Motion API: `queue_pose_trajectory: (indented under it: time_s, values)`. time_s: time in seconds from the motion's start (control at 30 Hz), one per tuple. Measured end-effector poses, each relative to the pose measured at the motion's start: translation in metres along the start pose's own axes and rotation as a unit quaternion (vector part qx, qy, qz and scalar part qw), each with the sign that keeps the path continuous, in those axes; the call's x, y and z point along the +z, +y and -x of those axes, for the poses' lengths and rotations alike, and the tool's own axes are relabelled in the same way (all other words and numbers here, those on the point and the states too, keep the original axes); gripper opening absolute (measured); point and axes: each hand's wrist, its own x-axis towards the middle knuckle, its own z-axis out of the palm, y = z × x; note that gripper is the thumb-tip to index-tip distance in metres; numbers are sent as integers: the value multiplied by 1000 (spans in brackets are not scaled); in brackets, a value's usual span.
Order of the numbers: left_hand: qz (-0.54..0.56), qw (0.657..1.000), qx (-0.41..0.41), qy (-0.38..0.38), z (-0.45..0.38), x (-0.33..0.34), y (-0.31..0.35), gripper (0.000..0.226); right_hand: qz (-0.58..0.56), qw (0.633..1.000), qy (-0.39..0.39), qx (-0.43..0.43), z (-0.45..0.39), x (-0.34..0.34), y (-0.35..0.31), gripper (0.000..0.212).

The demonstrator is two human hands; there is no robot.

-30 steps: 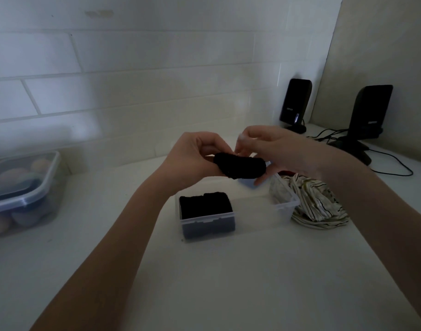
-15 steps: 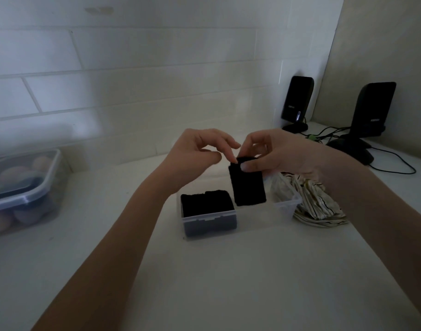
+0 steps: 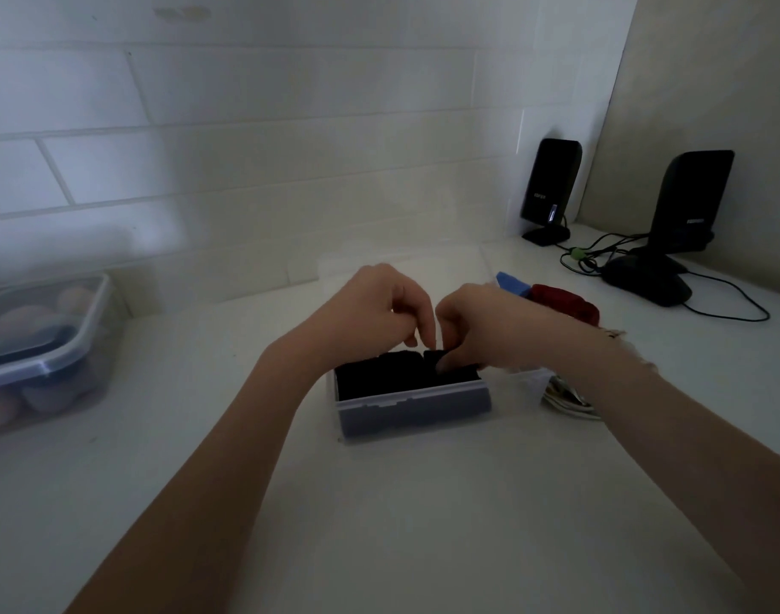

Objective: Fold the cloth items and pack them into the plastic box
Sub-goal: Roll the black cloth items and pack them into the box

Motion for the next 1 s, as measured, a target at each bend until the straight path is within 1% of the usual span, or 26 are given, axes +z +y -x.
queue_pose_trajectory:
  time_s: [0.03, 0.1, 0.23, 0.37, 0.53, 0.6, 0.67, 0.77, 0.83, 0.93, 1.0]
  values:
    - [-21, 1000, -5, -16, 0, 1, 1, 40, 32, 999, 9, -13, 0, 1, -1, 26]
    - [-54, 998, -8, -28, 1, 1, 3, 39, 54, 998, 12, -25, 0, 2, -1, 23]
    - [-94, 995, -22, -39, 3, -2, 5, 37, 82, 996, -17, -19, 4, -6, -1, 15]
    - [-124, 990, -37, -55, 4, -4, 11, 34, 133, 985, -106, -30, 13, -18, 1, 34]
    - [-137, 986, -61, -78, 5, -3, 13, 31, 151, 977, -142, -43, 12, -18, 1, 46]
    - [-139, 985, -66, -83, 6, -3, 13, 28, 141, 978, -144, -53, 10, -15, 2, 47]
    - [-149, 982, -72, -90, 6, -1, 13, 22, 126, 982, -129, -55, 9, -13, 3, 50]
    - [-158, 980, -76, -92, 5, -1, 12, 16, 90, 990, -98, -38, 7, -9, 7, 53]
    - [-156, 981, -76, -91, 6, -1, 11, 15, 72, 992, -98, -23, 8, -7, 8, 51]
    - [-163, 980, -62, -95, 6, -1, 9, 11, 105, 989, -105, -16, 9, -7, 2, 50]
    - [-168, 978, -56, -113, 4, -1, 7, 18, 134, 985, -103, -17, 10, -7, -2, 51]
